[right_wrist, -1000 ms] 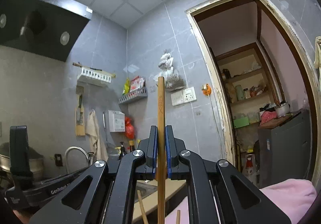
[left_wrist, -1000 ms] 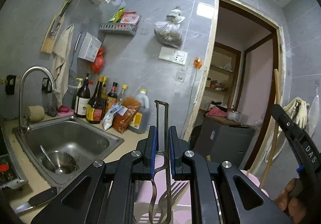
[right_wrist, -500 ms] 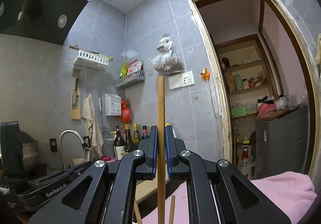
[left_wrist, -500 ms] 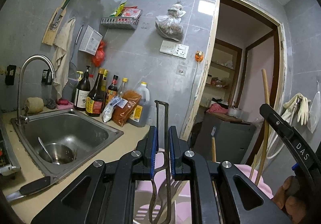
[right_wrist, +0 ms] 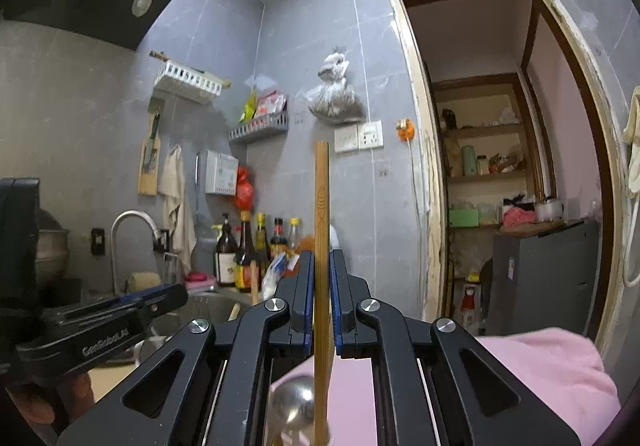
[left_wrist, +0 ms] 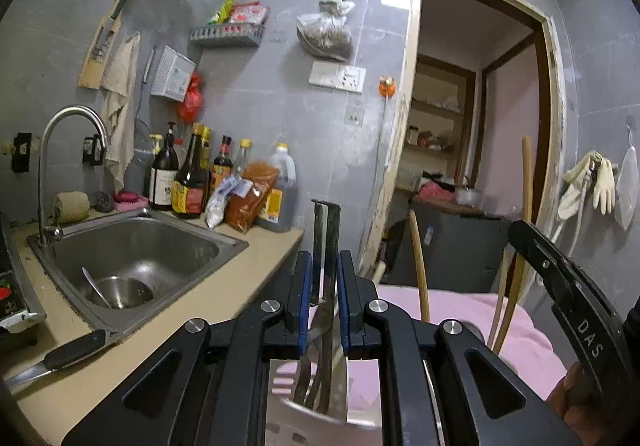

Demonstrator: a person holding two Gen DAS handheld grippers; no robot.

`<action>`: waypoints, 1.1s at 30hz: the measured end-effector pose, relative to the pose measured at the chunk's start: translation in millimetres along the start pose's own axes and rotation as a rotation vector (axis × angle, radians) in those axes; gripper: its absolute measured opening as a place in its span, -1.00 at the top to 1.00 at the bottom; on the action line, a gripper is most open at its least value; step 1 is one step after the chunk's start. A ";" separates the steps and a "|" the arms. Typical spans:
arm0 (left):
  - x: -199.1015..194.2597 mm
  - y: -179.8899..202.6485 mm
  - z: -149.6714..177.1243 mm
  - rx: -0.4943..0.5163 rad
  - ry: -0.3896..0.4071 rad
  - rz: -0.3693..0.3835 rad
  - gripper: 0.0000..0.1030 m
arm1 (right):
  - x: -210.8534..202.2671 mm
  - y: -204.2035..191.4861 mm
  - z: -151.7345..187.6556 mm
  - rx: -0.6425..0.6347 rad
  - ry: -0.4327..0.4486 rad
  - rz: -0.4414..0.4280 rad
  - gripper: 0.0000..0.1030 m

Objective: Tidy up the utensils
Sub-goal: 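Open the left tool to drop the peeler while the right tool drops the chopstick, then move both tools back down to the chopsticks on the cloth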

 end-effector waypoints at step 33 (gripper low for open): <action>-87.4 70.0 -29.2 0.031 0.097 0.144 -0.90 | -136.9 44.4 -50.6 -0.020 0.075 0.201 -1.00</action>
Point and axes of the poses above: each gripper's, at about its wrist camera, not at the fingertips, and x roughly the way its jaws point, y to its right, z to its underside, the point moved 8 cm from there along x, roughly the way its jaws point, and after that the axes turned 14 degrees about -z, right-handed, at the moved point
